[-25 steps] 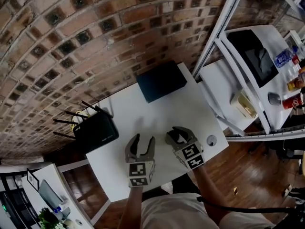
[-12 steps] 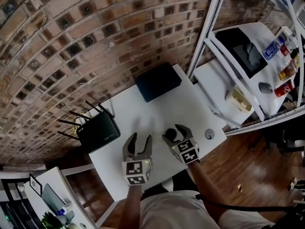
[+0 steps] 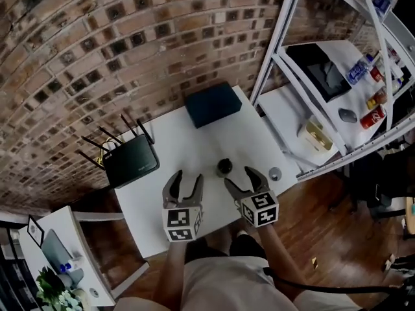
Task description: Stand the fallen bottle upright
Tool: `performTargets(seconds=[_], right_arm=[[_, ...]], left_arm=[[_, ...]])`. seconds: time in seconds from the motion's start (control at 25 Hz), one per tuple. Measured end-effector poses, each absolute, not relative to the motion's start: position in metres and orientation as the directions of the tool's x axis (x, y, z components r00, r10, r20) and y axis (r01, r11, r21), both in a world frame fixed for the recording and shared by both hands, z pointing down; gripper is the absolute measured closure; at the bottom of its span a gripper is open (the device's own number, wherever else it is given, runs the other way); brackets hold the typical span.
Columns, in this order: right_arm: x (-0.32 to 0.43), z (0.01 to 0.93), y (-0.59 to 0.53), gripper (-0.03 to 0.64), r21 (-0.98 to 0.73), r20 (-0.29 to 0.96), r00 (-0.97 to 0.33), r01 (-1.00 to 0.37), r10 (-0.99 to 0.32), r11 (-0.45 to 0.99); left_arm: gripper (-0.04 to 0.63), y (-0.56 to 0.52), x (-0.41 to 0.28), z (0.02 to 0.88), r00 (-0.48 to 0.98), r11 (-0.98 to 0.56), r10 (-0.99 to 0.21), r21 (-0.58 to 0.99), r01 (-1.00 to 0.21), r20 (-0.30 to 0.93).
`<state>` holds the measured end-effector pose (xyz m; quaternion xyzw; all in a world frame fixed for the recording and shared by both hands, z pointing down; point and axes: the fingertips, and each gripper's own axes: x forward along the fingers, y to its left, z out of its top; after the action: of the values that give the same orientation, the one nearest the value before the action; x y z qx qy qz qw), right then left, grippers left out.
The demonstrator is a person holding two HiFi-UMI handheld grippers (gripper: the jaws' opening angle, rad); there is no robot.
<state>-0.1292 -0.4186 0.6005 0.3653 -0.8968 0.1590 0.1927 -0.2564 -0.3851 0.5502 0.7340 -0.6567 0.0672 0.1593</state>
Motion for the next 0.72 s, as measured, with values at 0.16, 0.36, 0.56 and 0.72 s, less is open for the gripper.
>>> performTargets(seconds=[0.16, 0.36, 0.56, 0.72], right_arm=[[-0.113, 0.578, -0.39, 0.307, -0.166, 0.39, -0.726, -0.661, -0.567, 0.732], [-0.066, 0.541, -0.351, 0.307, -0.116, 0.283, -0.753, -0.642, -0.594, 0.758], [-0.014, 0.504, -0.323, 0.307, -0.063, 0.176, -0.756, -0.648, -0.631, 0.759], [0.005, 0.469, -0.297, 0.308, 0.024, 0.13, -0.724, -0.681, -0.678, 0.732]], left_arm=[[0.334, -0.35, -0.228, 0.536, 0.035, -0.007, -0.96, 0.102, -0.995, 0.276], [0.331, -0.286, -0.183, 0.514, -0.109, 0.133, -0.967, 0.091, -0.987, 0.229], [0.327, -0.24, -0.143, 0.493, -0.183, 0.197, -0.962, 0.053, -0.979, 0.201], [0.322, -0.208, -0.126, 0.466, -0.185, 0.195, -0.965, 0.036, -0.98, 0.186]])
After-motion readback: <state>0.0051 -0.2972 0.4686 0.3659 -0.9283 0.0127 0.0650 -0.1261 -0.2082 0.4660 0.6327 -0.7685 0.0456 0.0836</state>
